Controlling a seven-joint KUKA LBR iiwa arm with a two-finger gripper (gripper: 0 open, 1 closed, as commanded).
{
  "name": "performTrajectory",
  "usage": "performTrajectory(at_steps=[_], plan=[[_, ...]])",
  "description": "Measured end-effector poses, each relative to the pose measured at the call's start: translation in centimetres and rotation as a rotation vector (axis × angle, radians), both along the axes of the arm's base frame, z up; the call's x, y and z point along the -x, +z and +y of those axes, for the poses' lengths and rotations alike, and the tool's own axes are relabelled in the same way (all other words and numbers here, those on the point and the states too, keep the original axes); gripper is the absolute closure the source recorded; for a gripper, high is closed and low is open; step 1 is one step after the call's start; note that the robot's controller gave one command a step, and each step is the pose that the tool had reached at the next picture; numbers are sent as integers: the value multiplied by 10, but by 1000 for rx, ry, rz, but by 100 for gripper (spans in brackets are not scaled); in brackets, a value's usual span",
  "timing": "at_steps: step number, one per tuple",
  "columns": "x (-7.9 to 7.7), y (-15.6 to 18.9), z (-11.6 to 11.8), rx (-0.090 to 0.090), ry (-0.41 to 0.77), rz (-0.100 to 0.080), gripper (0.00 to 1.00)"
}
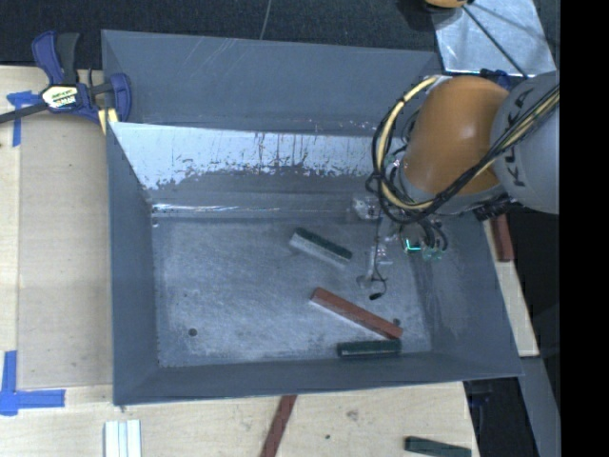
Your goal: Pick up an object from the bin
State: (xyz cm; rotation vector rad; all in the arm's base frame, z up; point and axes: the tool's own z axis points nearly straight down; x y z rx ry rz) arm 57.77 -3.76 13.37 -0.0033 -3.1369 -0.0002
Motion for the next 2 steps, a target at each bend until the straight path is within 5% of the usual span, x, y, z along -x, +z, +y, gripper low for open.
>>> performTrajectory(at_steps=[1, 2], plan=[[-2, 5, 0, 1, 1, -8, 0], [70, -65, 23, 0, -26, -4, 0]])
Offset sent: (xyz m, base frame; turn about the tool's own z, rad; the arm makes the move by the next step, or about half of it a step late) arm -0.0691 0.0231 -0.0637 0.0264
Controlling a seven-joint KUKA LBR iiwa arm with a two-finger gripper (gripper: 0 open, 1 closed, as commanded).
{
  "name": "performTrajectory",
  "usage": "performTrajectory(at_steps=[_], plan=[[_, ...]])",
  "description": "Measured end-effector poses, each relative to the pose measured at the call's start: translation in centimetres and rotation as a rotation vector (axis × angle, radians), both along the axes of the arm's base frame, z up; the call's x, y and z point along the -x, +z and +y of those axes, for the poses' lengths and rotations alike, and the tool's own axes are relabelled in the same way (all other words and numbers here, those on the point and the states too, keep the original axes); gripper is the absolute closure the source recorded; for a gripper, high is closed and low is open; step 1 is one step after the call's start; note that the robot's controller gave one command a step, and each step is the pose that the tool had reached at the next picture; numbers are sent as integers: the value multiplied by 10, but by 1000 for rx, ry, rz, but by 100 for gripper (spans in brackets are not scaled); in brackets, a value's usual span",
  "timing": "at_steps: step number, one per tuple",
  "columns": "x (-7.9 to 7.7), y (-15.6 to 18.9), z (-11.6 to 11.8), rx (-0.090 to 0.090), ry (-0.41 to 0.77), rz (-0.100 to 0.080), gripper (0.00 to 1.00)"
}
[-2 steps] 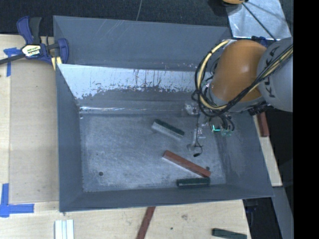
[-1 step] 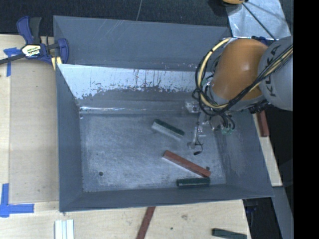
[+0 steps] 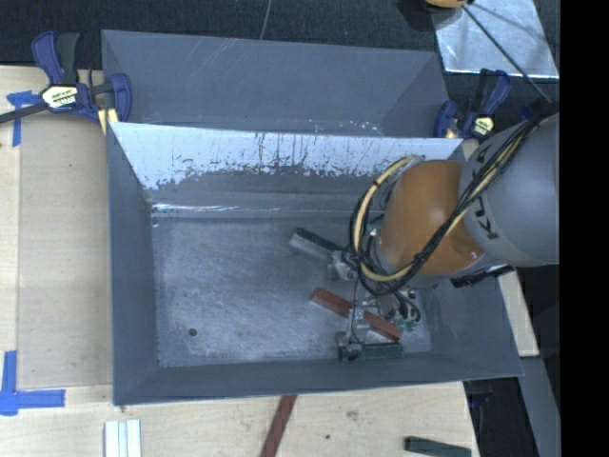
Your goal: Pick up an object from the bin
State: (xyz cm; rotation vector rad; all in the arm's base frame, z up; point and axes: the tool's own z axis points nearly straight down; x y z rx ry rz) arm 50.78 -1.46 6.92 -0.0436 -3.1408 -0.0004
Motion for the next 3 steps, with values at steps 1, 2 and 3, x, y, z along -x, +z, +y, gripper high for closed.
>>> performTrajectory(at_steps=[1, 2, 3], plan=[[-22, 61, -4, 0, -16, -3, 0], [-8, 17, -2, 1, -6, -8, 0], [8, 1, -6, 0, -167, -4, 0]])
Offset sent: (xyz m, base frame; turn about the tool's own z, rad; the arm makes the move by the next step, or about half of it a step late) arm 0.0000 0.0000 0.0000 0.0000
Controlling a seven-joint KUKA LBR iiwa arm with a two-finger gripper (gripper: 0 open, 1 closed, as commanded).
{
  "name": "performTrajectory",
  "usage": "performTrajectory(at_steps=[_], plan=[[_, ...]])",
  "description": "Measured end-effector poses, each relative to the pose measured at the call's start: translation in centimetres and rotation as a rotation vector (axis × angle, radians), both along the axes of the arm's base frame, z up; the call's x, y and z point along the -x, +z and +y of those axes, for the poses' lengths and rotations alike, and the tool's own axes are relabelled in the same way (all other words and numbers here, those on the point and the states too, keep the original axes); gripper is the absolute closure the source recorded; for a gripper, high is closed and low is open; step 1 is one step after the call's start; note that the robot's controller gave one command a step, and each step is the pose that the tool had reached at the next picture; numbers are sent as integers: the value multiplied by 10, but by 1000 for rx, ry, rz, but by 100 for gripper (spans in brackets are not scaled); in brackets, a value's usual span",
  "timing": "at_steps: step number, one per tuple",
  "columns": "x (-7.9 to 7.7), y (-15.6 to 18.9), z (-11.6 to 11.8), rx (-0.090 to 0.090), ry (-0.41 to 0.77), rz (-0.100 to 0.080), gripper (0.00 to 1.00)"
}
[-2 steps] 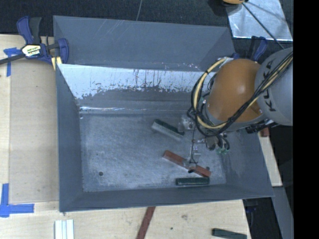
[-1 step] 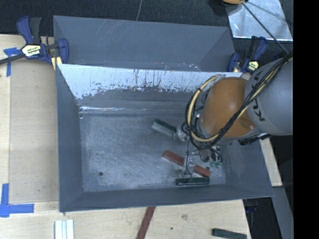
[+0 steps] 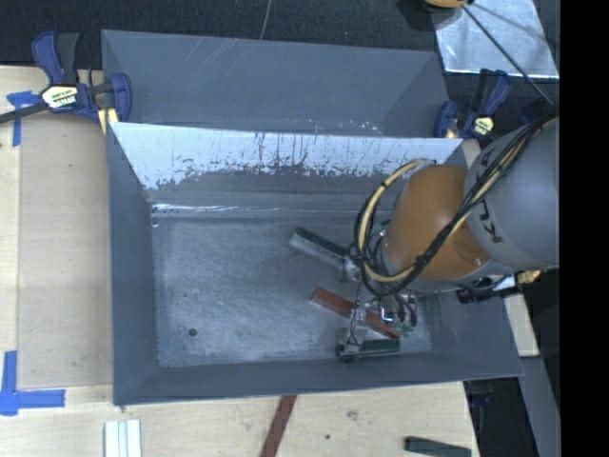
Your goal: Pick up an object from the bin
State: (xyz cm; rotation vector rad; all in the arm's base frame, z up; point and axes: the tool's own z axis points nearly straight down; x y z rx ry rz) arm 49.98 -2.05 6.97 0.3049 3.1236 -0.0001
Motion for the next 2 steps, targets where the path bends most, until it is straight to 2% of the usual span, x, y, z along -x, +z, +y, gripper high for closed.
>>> performTrajectory(at_steps=[1, 2], plan=[[-3, 1, 3, 2, 87, 0, 100], [-3, 1, 3, 2, 87, 0, 100]])
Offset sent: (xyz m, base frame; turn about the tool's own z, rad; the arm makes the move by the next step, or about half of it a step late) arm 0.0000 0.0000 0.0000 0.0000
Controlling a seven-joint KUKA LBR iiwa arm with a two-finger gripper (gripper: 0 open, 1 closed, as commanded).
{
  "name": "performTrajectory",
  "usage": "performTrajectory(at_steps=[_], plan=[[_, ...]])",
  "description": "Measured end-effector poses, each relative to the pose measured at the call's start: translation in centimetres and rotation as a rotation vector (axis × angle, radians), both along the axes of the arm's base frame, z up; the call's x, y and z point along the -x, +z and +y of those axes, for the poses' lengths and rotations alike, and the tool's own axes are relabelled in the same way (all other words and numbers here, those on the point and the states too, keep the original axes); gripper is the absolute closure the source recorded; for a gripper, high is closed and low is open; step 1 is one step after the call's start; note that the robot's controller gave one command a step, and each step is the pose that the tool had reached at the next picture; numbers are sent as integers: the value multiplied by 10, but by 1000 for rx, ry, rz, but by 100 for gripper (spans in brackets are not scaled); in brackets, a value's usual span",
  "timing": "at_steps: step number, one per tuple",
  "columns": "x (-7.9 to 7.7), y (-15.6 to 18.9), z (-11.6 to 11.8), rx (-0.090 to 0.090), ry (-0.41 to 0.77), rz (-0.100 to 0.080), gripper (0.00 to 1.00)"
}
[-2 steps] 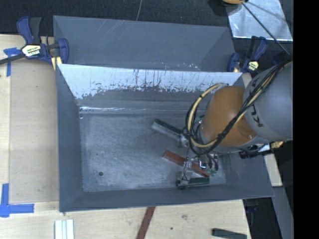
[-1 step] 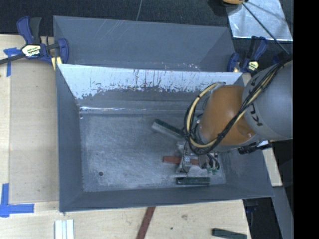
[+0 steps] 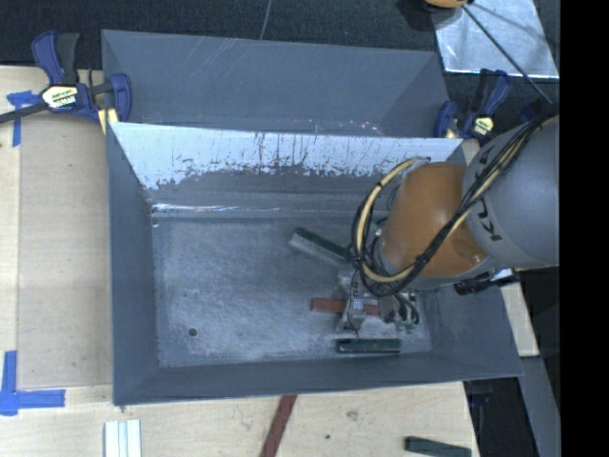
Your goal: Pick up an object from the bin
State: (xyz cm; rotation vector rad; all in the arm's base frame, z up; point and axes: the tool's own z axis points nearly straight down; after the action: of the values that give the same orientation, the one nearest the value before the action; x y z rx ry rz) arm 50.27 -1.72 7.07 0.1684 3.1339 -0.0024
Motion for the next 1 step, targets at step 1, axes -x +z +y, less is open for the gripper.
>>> performTrajectory(at_steps=[1], plan=[[0, 1, 0, 0, 0, -1, 100]])
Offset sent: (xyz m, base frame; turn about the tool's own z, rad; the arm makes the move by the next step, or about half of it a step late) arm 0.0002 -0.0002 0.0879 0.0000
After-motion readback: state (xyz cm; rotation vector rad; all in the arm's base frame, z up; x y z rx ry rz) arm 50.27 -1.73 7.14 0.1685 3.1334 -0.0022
